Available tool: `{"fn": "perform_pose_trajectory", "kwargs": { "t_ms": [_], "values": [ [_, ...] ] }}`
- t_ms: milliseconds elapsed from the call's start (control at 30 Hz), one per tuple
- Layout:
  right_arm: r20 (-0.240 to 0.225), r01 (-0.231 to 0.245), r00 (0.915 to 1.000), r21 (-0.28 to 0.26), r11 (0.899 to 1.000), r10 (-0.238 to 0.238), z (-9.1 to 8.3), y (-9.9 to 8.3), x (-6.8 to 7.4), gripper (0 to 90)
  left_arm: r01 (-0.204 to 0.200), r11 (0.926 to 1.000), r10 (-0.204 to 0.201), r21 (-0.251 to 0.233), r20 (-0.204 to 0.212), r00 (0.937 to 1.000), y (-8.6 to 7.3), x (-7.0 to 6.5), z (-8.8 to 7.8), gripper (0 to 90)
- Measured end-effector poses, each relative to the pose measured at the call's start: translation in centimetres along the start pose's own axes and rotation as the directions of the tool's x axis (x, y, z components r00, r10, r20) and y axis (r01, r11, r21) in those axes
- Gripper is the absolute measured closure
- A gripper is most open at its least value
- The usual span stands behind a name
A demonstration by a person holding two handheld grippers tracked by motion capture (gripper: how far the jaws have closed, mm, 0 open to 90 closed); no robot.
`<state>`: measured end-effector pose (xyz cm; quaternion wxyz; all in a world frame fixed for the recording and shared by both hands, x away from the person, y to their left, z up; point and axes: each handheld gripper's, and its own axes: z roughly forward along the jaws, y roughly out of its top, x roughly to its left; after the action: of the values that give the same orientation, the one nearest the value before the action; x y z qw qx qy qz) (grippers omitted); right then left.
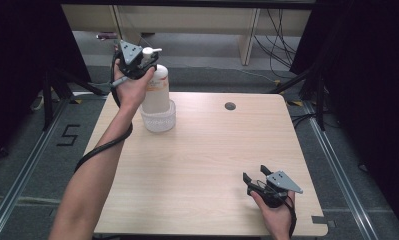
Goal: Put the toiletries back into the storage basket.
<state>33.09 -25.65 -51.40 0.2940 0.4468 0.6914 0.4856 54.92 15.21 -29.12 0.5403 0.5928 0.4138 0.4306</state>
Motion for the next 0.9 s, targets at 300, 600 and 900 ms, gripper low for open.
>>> {"fn": "perform_pose_trajectory", "kwargs": {
  "t_ms": [300, 600, 900],
  "values": [
    [0.007, 0.000, 1.0000, -0.004, 1.000, 0.000, 0.0, 0.0, 0.0, 27.5, 0.001, 0.9999, -0.001, 0.016, 0.000, 1.0000, -0.7, -0.1, 0.5, 58.8],
    [0.010, -0.006, 0.9999, -0.018, 1.000, 0.006, 0.0, 0.0, 0.0, 27.3, 0.004, 0.9996, -0.004, 0.028, 0.000, 1.0000, -1.1, 0.0, 0.8, 58.8],
    [0.009, -0.007, 0.9999, -0.016, 1.000, 0.007, 0.0, 0.0, 0.0, 27.3, 0.006, 0.9989, -0.005, 0.046, -0.006, 1.0000, -1.8, 0.2, 1.1, 58.8]
  ]
}}
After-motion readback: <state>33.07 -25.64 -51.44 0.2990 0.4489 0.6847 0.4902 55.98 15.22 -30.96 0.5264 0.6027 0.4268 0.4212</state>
